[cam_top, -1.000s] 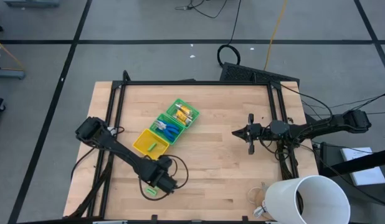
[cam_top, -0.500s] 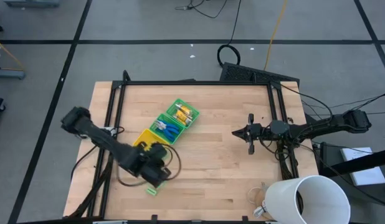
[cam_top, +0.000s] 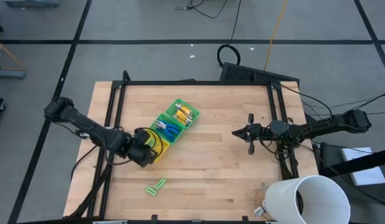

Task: Pick & Place School Supplies
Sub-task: Put the green eraser into the yellow bin

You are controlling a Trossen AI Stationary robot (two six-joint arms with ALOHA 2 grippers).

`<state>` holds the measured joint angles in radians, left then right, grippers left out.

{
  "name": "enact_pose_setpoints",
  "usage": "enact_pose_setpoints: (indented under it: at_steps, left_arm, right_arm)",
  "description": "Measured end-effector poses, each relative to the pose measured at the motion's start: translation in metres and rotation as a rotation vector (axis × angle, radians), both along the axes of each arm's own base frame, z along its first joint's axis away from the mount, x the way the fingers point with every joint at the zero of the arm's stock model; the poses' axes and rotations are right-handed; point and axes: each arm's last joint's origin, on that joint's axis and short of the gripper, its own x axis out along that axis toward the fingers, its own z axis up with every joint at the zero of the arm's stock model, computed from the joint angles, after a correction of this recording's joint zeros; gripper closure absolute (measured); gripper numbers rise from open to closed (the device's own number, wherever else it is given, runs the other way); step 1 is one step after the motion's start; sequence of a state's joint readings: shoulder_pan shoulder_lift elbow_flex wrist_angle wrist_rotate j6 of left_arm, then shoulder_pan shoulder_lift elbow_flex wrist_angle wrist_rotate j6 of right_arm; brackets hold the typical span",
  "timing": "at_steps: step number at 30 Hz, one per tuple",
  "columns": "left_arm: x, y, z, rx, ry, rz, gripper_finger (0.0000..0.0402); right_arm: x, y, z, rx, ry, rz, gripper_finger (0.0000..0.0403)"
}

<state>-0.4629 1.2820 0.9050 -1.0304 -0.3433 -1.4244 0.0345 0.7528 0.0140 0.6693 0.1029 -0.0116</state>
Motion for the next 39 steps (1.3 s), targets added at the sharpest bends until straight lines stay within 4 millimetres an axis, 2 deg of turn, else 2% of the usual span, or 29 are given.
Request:
enact_pose_setpoints:
  at_steps: [7,15,26,36,39]
  left_arm:
    - [-0.010,0.020,-0.028,-0.014,0.047,0.055,0.0322]
    - [-0.012,0.035,-0.047,-0.039,0.096,0.069,0.0317]
    - [-0.010,0.047,-0.048,-0.027,0.109,0.079,0.0316]
    - [-0.010,0.047,-0.048,-0.031,0.108,0.089,0.0315]
    - [-0.010,0.046,-0.048,-0.056,0.113,0.094,0.0300]
  right_arm:
    - [0.000,0.000,0.000,0.000,0.000,0.000,0.0394]
    - [0.000,0.000,0.000,0.000,0.000,0.000,0.0394]
    - [0.000,0.000,0.000,0.000,0.000,-0.001,0.0394]
    - [0.000,0.000,0.000,0.000,0.000,0.000,0.0394]
    - [0.000,0.000,0.000,0.000,0.000,0.000,0.0394]
